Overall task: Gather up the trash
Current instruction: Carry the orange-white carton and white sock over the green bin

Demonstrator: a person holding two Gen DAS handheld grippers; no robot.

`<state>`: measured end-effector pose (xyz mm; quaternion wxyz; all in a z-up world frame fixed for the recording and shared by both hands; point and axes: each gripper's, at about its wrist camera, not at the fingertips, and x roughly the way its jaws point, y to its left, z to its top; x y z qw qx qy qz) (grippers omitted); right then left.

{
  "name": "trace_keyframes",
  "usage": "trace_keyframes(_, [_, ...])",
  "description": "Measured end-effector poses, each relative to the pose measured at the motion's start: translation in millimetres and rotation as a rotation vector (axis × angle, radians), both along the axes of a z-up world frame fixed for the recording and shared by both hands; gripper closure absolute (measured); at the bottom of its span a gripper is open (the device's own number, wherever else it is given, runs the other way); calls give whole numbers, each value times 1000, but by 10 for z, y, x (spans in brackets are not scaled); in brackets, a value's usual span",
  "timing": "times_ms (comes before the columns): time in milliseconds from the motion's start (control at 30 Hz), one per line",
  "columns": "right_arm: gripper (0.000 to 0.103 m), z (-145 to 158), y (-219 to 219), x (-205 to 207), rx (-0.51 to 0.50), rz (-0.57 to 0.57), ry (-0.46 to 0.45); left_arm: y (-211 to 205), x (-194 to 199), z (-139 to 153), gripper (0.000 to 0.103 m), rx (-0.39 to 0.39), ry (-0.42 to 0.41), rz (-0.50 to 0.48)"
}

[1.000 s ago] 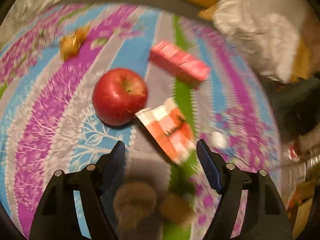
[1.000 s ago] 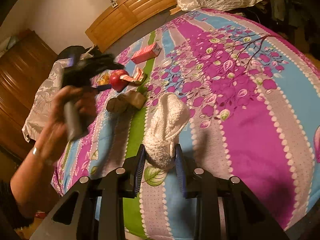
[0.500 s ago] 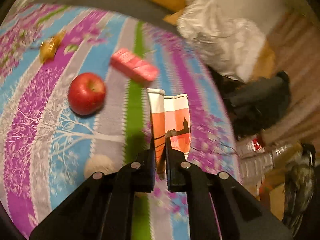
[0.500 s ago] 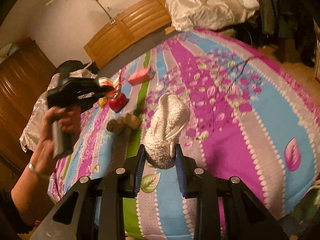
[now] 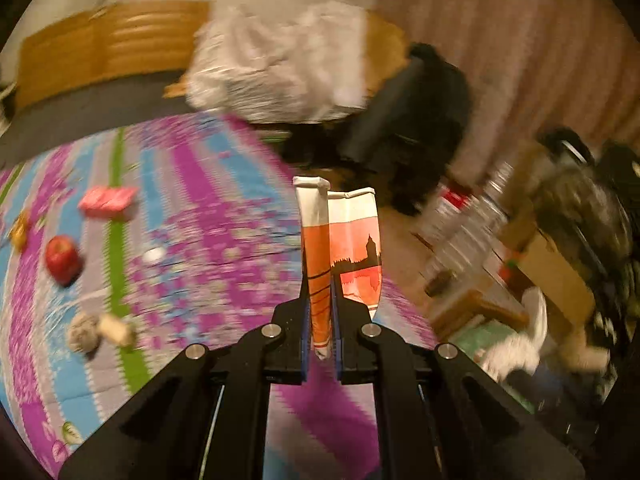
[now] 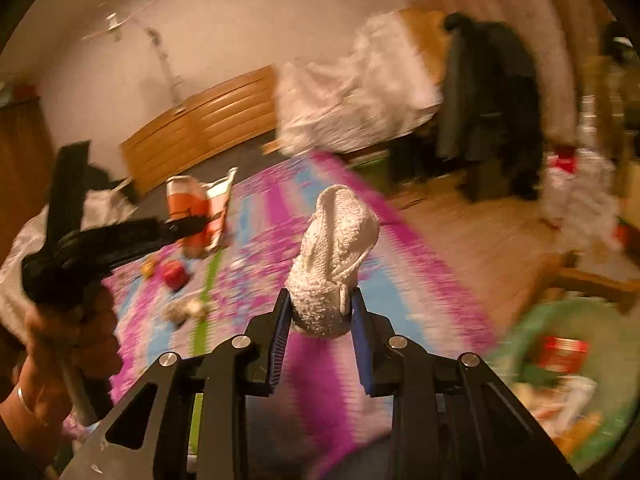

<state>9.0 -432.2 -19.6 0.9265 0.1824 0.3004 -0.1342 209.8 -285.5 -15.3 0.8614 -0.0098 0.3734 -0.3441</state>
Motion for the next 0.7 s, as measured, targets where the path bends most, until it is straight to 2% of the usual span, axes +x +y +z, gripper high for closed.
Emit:
trace_keyframes(167, [72,243,-545,-666,-83,-204,18,-660,-538,100,96,26,-64,-167])
trace_keyframes(267, [72,312,-841,-1027,-150,-319,71,-1038,-815,129,96,51,-108,-261])
trace_keyframes(367, [72,306,-1102,-1335,-159,-397,118,-1347,-1038,146,96,72,-142,-328])
trace_keyframes(500, [72,246,-1440,-1590,-169,-485,165,-1761,-1317,75,96,112,-173,-409])
trace_keyframes(700, [72,97,-1697,-1720,-139,-504,220,-2195,-1545,-104,96,191,-213,-472])
